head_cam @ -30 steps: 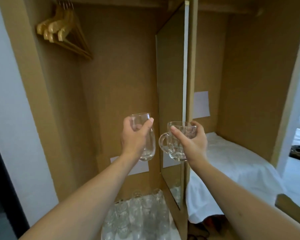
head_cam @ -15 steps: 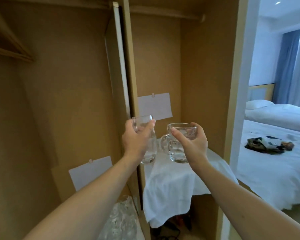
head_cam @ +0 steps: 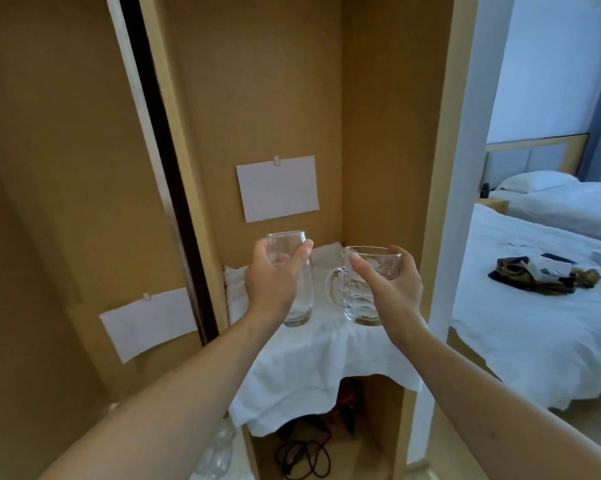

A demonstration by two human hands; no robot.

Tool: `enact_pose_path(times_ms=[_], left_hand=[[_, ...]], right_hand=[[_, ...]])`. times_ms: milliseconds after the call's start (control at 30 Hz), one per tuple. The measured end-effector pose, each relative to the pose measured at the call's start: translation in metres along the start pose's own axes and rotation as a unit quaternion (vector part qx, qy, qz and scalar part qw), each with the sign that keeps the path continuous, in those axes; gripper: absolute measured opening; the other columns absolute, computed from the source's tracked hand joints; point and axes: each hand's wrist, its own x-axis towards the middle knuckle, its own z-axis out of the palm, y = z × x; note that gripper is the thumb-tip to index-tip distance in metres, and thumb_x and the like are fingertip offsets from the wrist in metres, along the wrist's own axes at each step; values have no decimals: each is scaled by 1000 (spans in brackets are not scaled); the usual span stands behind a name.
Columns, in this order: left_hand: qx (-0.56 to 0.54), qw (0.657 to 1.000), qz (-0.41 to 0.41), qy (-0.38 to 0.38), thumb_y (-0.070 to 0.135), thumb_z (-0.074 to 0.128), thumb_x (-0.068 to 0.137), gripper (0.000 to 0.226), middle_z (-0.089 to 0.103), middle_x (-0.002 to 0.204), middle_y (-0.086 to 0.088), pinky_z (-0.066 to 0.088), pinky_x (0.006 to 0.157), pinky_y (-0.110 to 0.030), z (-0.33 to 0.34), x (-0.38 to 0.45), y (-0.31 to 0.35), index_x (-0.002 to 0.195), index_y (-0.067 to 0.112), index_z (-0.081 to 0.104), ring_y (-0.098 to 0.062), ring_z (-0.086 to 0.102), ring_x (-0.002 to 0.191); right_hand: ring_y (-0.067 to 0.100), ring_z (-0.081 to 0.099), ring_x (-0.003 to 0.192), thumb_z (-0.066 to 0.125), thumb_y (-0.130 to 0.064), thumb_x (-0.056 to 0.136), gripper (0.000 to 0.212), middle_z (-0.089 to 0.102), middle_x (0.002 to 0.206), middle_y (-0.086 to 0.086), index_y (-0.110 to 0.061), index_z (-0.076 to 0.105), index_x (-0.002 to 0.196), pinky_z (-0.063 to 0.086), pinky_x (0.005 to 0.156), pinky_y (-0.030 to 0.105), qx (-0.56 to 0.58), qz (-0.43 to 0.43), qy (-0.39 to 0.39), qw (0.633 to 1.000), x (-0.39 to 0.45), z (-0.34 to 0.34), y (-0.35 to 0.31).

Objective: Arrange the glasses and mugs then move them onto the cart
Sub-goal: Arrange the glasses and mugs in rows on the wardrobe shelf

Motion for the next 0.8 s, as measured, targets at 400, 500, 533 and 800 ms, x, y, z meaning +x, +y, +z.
enact_pose_path(times_ms=[400, 500, 533, 800], left_hand=[[22, 998, -35, 40, 63, 81, 70, 58, 67, 105, 13, 55, 92, -40, 44, 48, -47, 113, 32, 59, -5, 64, 97], [17, 998, -51, 37, 61, 81, 74, 52, 60, 100, 17, 51, 91, -34, 58, 71, -58, 109, 33, 54, -2, 59, 96], [17, 998, -53, 32, 61, 81, 74, 52, 57, 98, 21, 48, 92, -33, 63, 81, -62, 108, 34, 51, -3, 57, 96], [38, 997, -55, 32, 71, 81, 62, 60, 66, 107, 15, 54, 95, -44, 92, 161, -100, 106, 38, 56, -12, 64, 103]], right_hand=[[8, 61, 109, 87, -70, 54, 101, 60, 123, -8, -28, 50, 138, 54, 98, 36, -10, 44, -47, 998, 50, 18, 52], [9, 62, 109, 89, -67, 55, 100, 60, 124, -6, -27, 50, 138, 54, 97, 33, -18, 39, -46, 998, 72, 31, 65], [9, 61, 110, 89, -65, 57, 99, 60, 124, -6, -27, 50, 138, 53, 96, 30, -21, 39, -47, 998, 79, 35, 70], [7, 59, 107, 90, -60, 61, 81, 58, 116, -11, -32, 48, 125, 49, 90, 26, -42, 58, -67, 995, 142, 76, 109]])
